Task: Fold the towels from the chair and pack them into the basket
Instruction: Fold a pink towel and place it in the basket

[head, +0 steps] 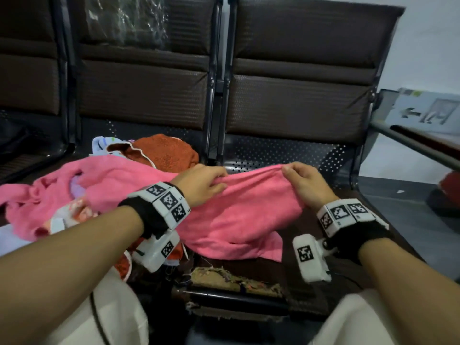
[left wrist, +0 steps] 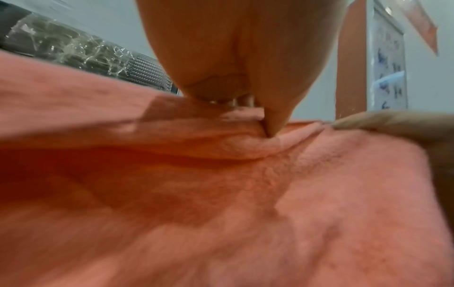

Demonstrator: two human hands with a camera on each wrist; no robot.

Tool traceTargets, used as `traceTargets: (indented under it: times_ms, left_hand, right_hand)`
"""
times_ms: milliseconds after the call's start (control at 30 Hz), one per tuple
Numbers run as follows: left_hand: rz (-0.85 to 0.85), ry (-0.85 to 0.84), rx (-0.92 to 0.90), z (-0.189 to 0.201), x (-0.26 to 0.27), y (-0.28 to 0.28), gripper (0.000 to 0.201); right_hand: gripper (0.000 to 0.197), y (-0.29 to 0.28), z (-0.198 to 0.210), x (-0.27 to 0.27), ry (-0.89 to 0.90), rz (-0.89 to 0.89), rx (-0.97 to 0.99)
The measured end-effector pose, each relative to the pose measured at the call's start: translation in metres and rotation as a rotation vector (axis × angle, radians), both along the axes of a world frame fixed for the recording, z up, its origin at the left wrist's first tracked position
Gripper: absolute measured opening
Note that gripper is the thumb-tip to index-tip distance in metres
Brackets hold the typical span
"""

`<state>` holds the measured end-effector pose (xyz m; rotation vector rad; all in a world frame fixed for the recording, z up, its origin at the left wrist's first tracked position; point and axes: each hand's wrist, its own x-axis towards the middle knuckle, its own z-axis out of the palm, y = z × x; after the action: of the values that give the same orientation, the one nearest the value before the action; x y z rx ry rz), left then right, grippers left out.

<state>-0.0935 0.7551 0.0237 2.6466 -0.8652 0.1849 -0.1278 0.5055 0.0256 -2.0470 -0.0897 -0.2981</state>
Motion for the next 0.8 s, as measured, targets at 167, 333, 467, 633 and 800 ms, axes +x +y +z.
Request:
traceTargets:
  times_ms: [167, 333, 467, 633, 800]
  left_hand:
    - [0.156, 0.064, 0.031, -0.004, 0.002, 0.003, 0.016]
    - [0.083, 0.164, -0.103, 0.004, -0.008, -0.02, 0.022]
    - [-0.026, 0.315, -0.371, 0.013, -0.011, -0.051, 0.03]
    - [0.071, 0.486, -0.326, -0.01, 0.001, -0.055, 0.019]
    - [0.175, 0.493, -0.474, -0.02, 0.015, -0.049, 0.03]
  right_hand:
    - [0.029, -0.04, 0.012, -0.007, -0.184, -0.451, 0.11]
    - [0.024, -0.053, 0.009, -0.017, -0.248, -0.539, 0.178]
    - [0.013, -0.027, -0.004, -0.018, -0.01, -0.178, 0.261]
    - [0.015, -0.04, -0.025, -0.01, 0.241, -0.077, -0.129]
    - [0.04, -0.045, -0.039, -0.004, 0.448, 0.016, -0.619]
